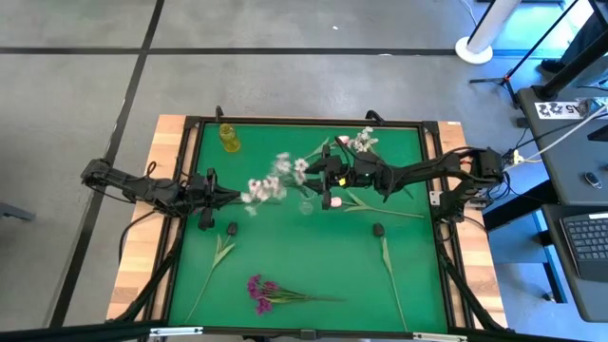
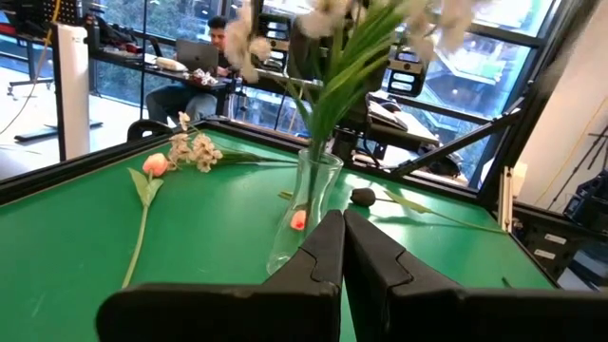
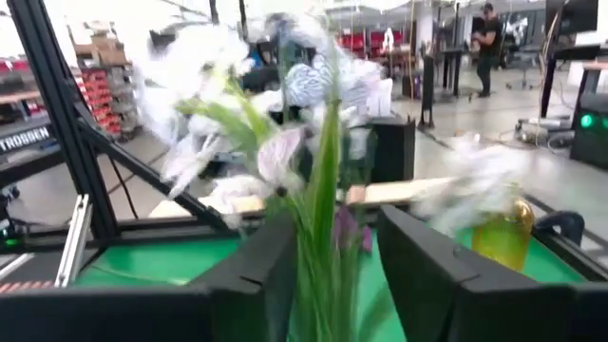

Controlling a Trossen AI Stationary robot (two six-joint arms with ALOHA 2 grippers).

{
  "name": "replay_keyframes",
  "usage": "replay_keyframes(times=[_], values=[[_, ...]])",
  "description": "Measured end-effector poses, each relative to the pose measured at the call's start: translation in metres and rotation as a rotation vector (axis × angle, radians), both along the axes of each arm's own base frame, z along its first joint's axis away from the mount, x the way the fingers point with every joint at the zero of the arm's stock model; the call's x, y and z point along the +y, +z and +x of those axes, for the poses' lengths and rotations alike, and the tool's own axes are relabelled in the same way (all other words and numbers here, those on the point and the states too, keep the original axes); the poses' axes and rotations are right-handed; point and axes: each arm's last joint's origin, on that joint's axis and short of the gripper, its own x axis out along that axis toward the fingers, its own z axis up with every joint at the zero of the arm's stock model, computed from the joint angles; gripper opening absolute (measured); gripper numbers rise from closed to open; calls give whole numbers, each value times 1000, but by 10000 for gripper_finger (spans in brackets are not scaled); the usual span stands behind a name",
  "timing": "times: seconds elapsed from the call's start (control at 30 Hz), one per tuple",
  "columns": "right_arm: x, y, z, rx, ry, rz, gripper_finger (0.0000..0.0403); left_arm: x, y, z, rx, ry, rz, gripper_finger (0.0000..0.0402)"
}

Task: Sort flowers into vase by color
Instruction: Put the bottom white flowers into the transparent vase, then put the white flowers into the transparent vase

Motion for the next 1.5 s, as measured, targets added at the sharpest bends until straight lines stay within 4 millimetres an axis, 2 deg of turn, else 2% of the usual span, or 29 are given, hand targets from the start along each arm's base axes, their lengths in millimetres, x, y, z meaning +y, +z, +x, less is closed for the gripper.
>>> replay_keyframes(times=[0.23, 0.4, 0.67, 0.87, 1.1, 1.3, 1.5], values=[[1, 7, -11, 122, -1, 4, 184, 0, 0, 0, 0, 0, 0, 0], [3, 22, -26, 172, -7, -16, 195, 0, 0, 0, 1, 0, 1, 0], [5, 43, -77, 427, -124, -45, 198, 0, 0, 0, 0, 0, 0, 0], [9, 54, -106, 504, -115, 34, 198, 0, 0, 0, 0, 0, 0, 0], [10, 47, -116, 625, -103, 77, 198, 0, 0, 0, 1, 0, 0, 0], [7, 38, -123, 739, -251, 58, 198, 0, 0, 0, 0, 0, 0, 0], [2, 29, -129, 828, -427, 133, 198, 0, 0, 0, 0, 0, 0, 0]])
